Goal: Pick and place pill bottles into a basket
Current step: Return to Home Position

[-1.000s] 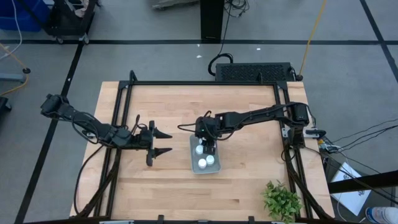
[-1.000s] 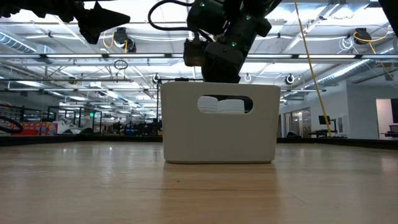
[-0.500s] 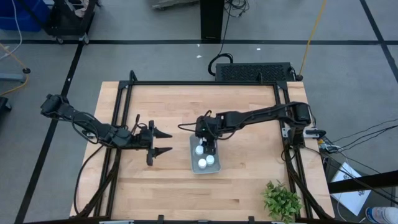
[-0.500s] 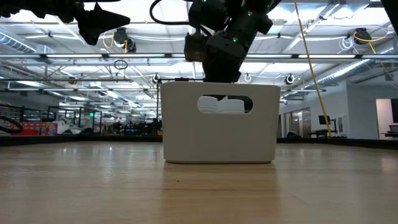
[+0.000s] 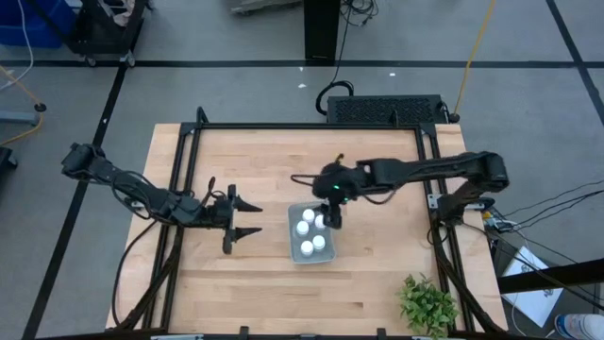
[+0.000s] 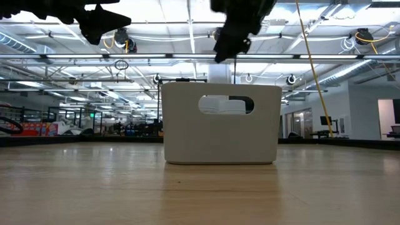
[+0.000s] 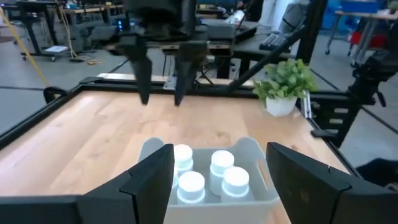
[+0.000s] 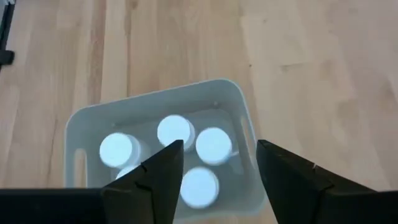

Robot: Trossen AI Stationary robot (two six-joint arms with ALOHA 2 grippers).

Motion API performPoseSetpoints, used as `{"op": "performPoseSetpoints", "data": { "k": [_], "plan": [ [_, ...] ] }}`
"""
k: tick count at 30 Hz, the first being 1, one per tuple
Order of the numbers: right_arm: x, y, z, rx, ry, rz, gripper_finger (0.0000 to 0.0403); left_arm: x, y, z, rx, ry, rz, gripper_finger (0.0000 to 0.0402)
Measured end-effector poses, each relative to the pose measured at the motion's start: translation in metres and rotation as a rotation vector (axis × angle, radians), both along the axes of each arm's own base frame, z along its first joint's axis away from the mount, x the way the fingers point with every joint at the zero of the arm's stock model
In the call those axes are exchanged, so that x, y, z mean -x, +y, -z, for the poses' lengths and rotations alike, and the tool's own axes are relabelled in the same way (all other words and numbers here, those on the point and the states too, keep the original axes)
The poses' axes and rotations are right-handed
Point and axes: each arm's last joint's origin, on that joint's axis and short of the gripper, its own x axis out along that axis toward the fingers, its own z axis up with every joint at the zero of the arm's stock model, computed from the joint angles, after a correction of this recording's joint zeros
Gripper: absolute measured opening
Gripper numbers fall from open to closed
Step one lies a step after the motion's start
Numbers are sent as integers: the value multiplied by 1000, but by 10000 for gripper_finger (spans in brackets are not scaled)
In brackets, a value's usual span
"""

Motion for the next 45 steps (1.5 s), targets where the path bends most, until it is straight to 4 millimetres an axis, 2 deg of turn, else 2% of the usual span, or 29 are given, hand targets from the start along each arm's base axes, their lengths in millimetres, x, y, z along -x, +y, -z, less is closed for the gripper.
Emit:
{"op": "performPoseSetpoints", "data": {
  "k": [2, 4, 9, 12, 14, 20, 25, 30, 36, 40, 45],
  "plan": [
    [14, 8, -4, 25, -22, 8, 195, -2, -1, 0, 10, -11, -1, 258],
    [30, 19, 0, 15, -70, -34, 197, -4, -2, 3, 1, -1, -2, 260],
    [71, 47, 34, -92, -288, -213, 200, -7, -4, 26, 16, -28, 69, 266],
    [99, 48, 53, -55, -301, -275, 199, 2, -2, 51, 29, -72, 108, 264],
    [117, 45, 61, -92, -296, -247, 199, 10, 3, 65, 31, -77, 85, 261],
    [159, 43, 82, -181, -497, -323, 203, 27, 15, 88, -5, -42, 34, 260],
    [190, 36, 98, -205, -615, -310, 201, 32, 25, 86, 18, -77, 22, 266],
    [211, 31, 106, -171, -722, -318, 202, 33, 32, 80, 15, -109, 47, 259],
    [230, 23, 99, -158, -740, -339, 202, 38, 45, 73, 13, -138, -22, 263],
    [243, 19, 92, -132, -814, -363, 201, 43, 54, 72, 13, -118, -46, 265],
    [259, 12, 95, -68, -826, -337, 203, 49, 66, 71, 64, -104, -103, 258]
  ]
}}
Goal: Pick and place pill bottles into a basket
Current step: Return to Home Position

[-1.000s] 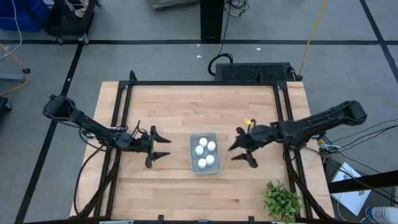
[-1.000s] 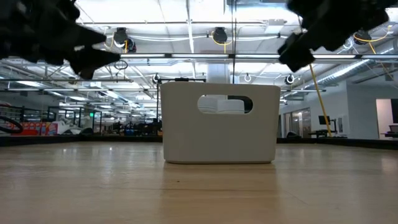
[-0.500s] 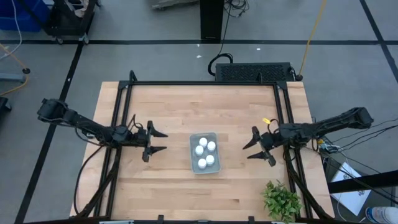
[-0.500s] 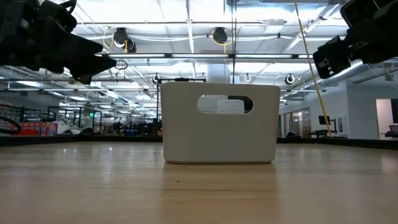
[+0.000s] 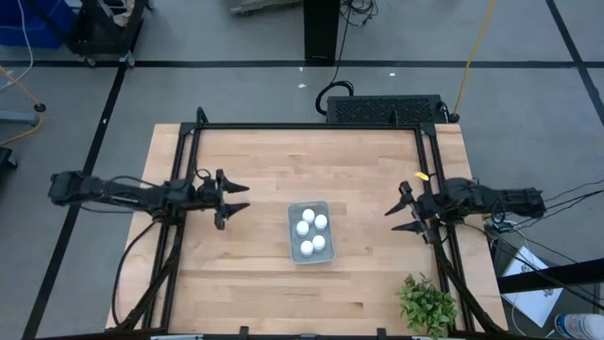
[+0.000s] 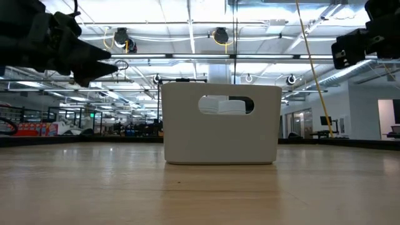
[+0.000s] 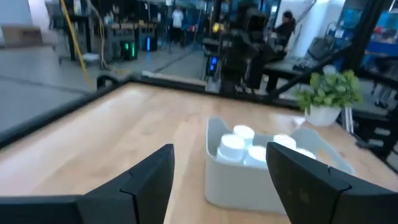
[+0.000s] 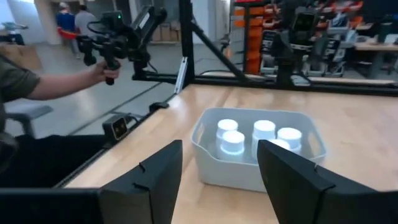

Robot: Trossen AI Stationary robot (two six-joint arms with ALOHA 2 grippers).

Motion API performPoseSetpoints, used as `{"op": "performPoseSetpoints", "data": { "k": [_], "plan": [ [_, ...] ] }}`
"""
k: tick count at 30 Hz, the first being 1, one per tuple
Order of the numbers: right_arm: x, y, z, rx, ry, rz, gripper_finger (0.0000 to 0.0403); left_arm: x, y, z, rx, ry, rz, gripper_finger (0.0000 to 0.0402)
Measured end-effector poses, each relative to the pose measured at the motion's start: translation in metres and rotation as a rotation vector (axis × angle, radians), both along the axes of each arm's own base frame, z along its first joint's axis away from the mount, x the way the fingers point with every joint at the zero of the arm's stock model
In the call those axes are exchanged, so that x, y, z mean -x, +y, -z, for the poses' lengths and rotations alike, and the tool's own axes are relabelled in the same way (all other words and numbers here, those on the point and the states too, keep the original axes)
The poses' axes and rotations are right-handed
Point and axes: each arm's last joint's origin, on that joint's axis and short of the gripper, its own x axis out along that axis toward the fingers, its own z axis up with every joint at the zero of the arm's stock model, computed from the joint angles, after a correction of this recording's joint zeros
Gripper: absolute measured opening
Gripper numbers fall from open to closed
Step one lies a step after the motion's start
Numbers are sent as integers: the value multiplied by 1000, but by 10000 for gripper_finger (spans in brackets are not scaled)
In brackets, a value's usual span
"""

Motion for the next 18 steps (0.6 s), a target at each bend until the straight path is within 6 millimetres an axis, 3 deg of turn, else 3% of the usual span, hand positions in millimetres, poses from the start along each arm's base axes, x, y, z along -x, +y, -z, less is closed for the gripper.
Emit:
{"op": "performPoseSetpoints", "data": {
  "k": [4, 10, 15, 18],
  "plan": [
    [2, -1, 3, 22, 15, -1, 201, 3, 4, -4, -59, -33, -10, 256],
    [1, -1, 4, 69, 18, -11, 203, 3, 9, 3, -202, 67, -138, 255],
    [0, -5, 3, 179, -20, 107, 202, 3, 10, 3, -177, 67, -197, 255],
    [0, -5, 4, 89, 11, 142, 200, 3, 10, 3, -167, 69, -200, 255]
  ]
}}
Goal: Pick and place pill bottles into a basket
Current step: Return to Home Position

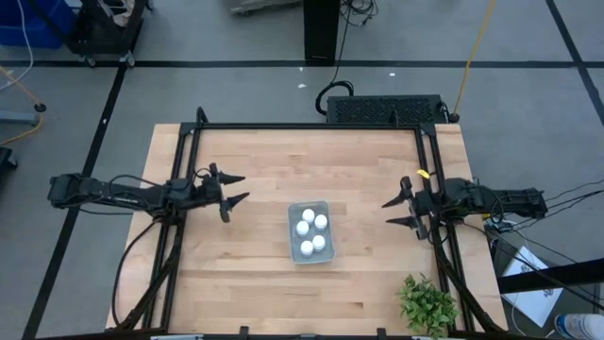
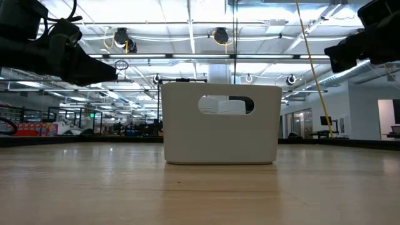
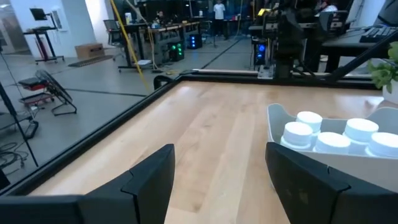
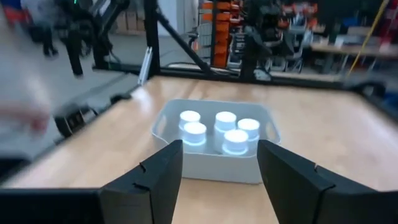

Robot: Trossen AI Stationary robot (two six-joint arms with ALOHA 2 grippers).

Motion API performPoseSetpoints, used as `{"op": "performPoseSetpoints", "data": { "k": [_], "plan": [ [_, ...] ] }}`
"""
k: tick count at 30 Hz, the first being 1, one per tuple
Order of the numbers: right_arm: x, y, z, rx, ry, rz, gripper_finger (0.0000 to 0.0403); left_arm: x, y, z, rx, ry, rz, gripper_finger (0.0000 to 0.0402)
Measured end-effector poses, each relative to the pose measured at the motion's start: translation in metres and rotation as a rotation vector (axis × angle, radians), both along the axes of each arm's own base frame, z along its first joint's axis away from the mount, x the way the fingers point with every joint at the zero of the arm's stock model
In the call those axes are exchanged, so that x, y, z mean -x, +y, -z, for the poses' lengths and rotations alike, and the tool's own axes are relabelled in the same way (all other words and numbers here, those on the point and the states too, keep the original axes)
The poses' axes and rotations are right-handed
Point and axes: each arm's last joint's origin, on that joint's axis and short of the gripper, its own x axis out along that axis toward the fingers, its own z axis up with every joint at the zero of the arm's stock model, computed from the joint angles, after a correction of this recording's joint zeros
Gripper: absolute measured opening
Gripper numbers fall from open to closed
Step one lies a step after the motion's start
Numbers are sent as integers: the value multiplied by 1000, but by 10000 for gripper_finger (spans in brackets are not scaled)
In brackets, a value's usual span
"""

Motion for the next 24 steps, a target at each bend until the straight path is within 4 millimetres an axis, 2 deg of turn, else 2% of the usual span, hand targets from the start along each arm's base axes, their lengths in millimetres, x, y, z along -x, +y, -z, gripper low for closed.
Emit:
{"op": "performPoseSetpoints", "data": {
  "k": [6, 24],
  "plan": [
    [0, 0, 0, -175, 36, 22, 203, 0, 0, 0, -2, 1, 0, 255],
    [0, 0, 0, -178, 35, 22, 205, 0, 0, 0, -2, 3, -1, 255]
  ]
}}
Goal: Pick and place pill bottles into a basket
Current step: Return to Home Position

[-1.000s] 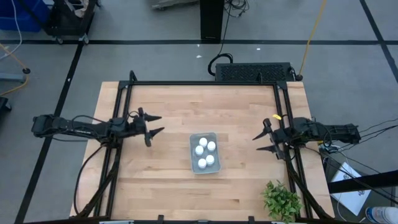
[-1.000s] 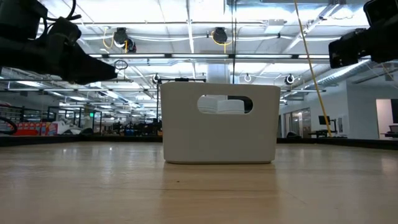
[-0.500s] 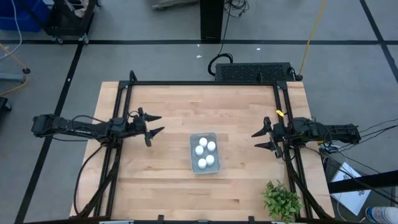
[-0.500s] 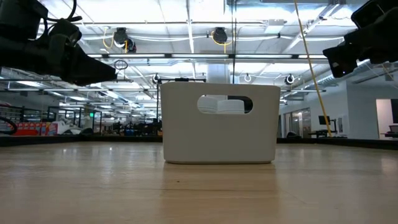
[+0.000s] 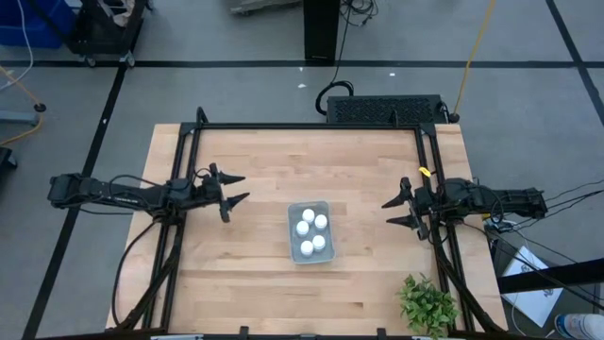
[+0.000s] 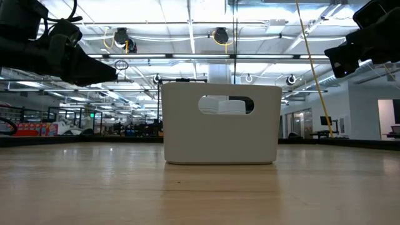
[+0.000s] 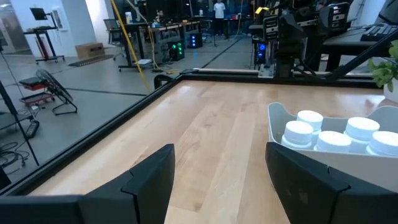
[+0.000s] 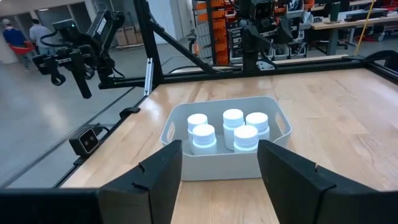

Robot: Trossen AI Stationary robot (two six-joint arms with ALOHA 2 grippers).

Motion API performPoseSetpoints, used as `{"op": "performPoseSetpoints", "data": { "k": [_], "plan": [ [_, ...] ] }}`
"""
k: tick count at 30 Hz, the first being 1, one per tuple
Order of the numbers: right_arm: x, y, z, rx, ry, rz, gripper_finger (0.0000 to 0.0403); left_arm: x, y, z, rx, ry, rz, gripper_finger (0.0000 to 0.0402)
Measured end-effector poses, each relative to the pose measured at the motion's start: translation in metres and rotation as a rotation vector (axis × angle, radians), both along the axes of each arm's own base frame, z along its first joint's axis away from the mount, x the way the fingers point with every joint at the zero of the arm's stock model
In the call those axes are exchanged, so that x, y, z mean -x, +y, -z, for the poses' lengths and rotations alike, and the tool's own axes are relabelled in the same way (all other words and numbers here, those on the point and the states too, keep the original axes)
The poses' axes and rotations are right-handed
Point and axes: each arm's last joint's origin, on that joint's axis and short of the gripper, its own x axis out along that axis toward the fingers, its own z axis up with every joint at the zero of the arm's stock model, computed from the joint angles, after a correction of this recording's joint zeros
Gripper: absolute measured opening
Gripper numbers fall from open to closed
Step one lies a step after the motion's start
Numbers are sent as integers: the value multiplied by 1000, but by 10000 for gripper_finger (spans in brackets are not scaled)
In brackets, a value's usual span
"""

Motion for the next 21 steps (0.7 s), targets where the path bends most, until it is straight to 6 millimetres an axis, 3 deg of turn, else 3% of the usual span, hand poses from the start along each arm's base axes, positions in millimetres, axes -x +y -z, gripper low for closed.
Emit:
{"op": "performPoseSetpoints", "data": {
  "k": [21],
  "plan": [
    [0, 0, 0, 0, 0, 0, 201, 0, 0, 0, 0, 0, 0, 255]
  ]
}}
